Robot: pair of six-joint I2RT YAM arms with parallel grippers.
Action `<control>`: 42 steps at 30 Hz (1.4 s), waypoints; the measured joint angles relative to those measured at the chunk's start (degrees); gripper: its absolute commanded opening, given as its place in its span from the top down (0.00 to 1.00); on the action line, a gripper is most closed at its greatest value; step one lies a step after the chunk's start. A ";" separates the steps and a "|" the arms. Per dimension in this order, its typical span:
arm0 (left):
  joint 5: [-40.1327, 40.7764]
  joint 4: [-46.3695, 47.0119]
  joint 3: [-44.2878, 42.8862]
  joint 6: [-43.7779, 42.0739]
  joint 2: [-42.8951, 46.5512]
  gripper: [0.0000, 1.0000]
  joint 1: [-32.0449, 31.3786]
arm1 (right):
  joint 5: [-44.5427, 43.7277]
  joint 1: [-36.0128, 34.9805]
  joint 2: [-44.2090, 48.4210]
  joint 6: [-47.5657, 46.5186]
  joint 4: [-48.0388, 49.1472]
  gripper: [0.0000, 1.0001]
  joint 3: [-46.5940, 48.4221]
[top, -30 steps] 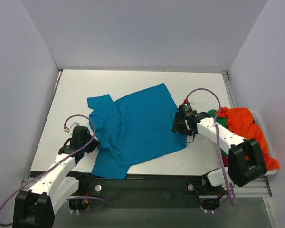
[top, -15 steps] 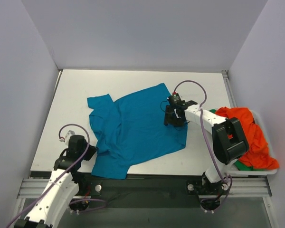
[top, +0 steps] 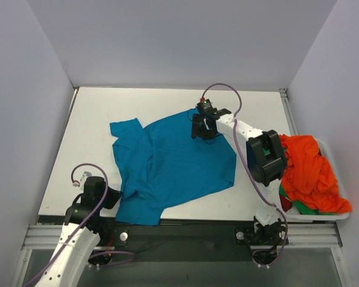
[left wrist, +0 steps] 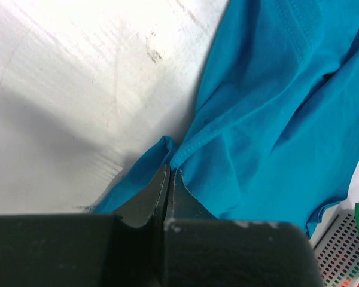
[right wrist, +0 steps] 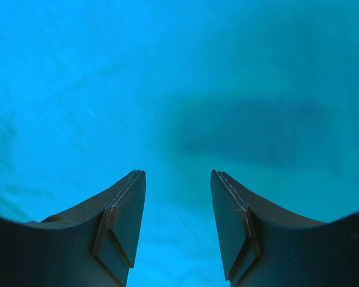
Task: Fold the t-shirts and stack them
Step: Flatten out the tshirt
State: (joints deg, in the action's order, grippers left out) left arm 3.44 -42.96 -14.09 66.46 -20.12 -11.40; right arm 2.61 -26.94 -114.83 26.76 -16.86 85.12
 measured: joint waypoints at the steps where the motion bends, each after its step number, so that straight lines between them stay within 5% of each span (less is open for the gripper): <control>1: -0.33 -0.28 -0.02 0.11 0.13 1.00 0.00 | 0.09 -0.24 -1.51 -0.13 0.07 0.52 1.42; 11: -1.79 0.52 -3.52 -0.70 -3.10 1.00 0.00 | -3.63 -0.39 -11.15 1.31 -3.82 0.51 10.80; 26: -3.06 17.57 -9.14 -3.85 -31.95 1.00 0.87 | -3.34 16.59 -8.46 10.60 -5.75 0.54 6.51; 33: -6.14 23.98 -14.45 -5.62 -44.00 1.00 12.76 | -0.50 15.78 -7.26 12.59 -5.03 0.51 4.66; 38: -9.62 26.01 -16.74 -6.10 -51.32 1.00 23.15 | 3.10 12.85 -6.95 11.13 -5.03 0.38 4.72; 42: -11.98 27.30 -18.93 -7.26 -53.48 0.79 24.59 | 4.61 9.40 -5.84 9.97 -5.16 0.34 3.63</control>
State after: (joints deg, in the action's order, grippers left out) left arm -8.54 -15.66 -33.01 59.20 -73.60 13.19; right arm 7.22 -17.54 -120.66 36.73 -22.02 88.75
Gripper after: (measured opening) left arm 0.104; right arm 0.651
